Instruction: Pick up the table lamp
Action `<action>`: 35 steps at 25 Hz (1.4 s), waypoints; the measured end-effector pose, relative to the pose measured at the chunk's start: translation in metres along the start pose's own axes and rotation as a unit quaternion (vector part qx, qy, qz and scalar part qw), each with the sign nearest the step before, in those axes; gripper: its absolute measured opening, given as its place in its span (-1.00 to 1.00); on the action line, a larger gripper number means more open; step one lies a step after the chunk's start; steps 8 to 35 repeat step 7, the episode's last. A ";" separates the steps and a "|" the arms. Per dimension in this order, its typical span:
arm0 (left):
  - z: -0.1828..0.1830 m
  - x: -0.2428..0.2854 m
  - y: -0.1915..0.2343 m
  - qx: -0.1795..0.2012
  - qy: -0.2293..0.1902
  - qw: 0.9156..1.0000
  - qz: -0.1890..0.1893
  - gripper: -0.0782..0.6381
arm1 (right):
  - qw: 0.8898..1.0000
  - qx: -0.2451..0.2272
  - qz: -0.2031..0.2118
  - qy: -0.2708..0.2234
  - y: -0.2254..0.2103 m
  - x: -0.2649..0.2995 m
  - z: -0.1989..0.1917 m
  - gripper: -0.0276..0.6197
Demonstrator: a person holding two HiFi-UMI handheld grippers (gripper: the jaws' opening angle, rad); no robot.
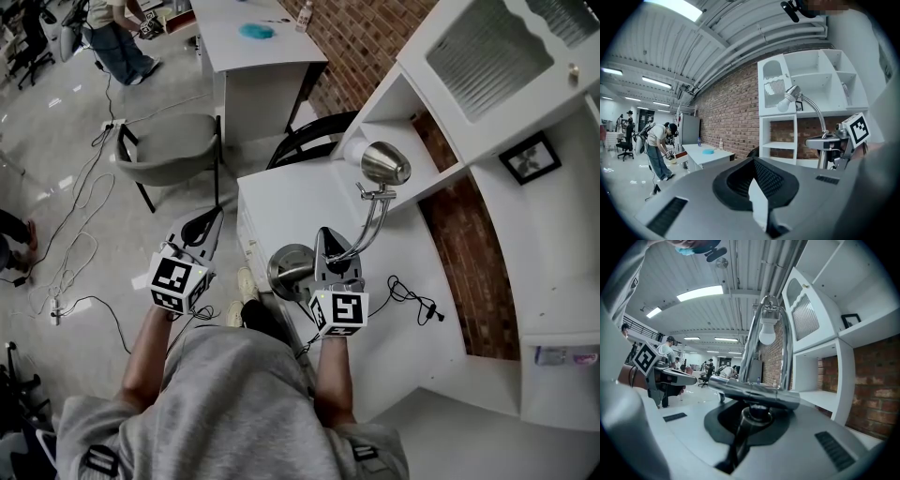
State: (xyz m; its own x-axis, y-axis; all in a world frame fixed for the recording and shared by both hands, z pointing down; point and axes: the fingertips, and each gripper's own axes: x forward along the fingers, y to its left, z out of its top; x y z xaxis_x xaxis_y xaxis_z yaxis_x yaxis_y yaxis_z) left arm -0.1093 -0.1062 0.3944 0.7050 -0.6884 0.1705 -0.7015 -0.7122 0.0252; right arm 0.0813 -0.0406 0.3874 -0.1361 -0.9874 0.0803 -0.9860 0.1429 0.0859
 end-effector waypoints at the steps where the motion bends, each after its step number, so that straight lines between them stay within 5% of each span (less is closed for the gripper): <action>1: 0.000 0.000 -0.001 0.000 0.000 1.000 0.000 -0.77 | 1.000 0.001 0.001 -0.001 0.000 0.000 0.000 -0.85; 35: -0.001 0.000 -0.002 -0.001 0.000 1.000 0.002 -0.77 | 1.000 0.002 0.004 -0.003 -0.001 -0.001 0.000 -0.85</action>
